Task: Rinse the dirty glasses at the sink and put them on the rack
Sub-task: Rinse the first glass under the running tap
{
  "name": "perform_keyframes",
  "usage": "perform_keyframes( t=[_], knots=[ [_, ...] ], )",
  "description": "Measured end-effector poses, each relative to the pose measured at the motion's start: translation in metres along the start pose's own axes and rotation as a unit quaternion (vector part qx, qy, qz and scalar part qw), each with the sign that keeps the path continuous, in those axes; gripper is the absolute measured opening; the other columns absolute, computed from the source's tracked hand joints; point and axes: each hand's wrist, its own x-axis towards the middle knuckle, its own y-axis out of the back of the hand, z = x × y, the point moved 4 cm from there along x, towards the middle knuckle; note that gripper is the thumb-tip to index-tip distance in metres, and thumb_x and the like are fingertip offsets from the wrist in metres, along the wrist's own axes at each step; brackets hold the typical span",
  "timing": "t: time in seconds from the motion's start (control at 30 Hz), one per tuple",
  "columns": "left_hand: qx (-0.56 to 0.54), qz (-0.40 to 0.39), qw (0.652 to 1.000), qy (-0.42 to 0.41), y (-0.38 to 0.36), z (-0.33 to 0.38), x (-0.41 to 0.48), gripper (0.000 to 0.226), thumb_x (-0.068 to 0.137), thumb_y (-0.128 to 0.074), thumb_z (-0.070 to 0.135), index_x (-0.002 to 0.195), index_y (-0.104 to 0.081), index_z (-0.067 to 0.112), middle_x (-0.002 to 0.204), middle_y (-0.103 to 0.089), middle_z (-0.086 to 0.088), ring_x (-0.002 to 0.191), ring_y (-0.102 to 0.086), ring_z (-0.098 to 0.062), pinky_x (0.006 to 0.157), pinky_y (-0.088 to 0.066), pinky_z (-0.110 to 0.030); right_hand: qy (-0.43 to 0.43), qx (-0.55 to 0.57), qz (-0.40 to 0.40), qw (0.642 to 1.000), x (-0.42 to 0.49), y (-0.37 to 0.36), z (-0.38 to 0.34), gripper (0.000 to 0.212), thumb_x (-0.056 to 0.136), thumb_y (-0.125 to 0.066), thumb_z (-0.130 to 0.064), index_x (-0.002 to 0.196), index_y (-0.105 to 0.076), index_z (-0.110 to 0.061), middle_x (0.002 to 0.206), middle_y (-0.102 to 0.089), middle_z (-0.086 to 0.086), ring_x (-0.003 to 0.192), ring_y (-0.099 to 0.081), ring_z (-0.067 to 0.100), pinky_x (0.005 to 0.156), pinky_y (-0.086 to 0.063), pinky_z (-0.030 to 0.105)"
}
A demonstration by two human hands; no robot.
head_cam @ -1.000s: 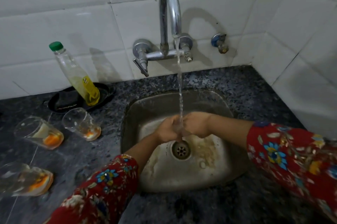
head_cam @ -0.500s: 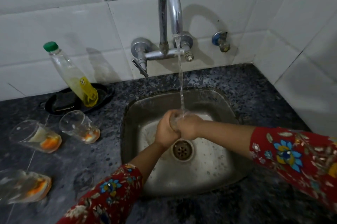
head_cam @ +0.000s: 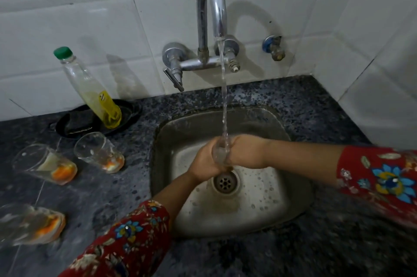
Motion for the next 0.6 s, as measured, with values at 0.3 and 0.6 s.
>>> perform_keyframes(
  t=[0.3, 0.6],
  knots=[
    [-0.022, 0.017, 0.999, 0.032, -0.011, 0.008, -0.009, 0.066, 0.064, -0.078, -0.014, 0.123, -0.051, 0.001, 0.107, -0.060, 0.012, 0.093, -0.061, 0.012, 0.077, -0.047, -0.010, 0.054, -0.137, -0.056, 0.988, -0.004, 0.004, -0.011, 0.018, 0.091, -0.049, -0.014, 0.099, -0.065, -0.012, 0.113, -0.065, 0.004, 0.099, -0.058, 0.022, 0.080, -0.045, 0.030],
    [-0.054, -0.047, 0.995, 0.072, -0.010, 0.005, -0.008, 0.058, 0.051, -0.083, 0.010, 0.102, -0.057, 0.016, 0.096, -0.064, 0.002, 0.090, -0.063, -0.012, 0.080, -0.050, -0.026, -0.016, 0.030, -0.126, 0.991, -0.005, 0.005, -0.010, 0.023, 0.094, -0.050, -0.029, 0.109, -0.063, -0.018, 0.112, -0.063, 0.002, 0.106, -0.056, 0.023, 0.077, -0.039, 0.030]
  ],
)
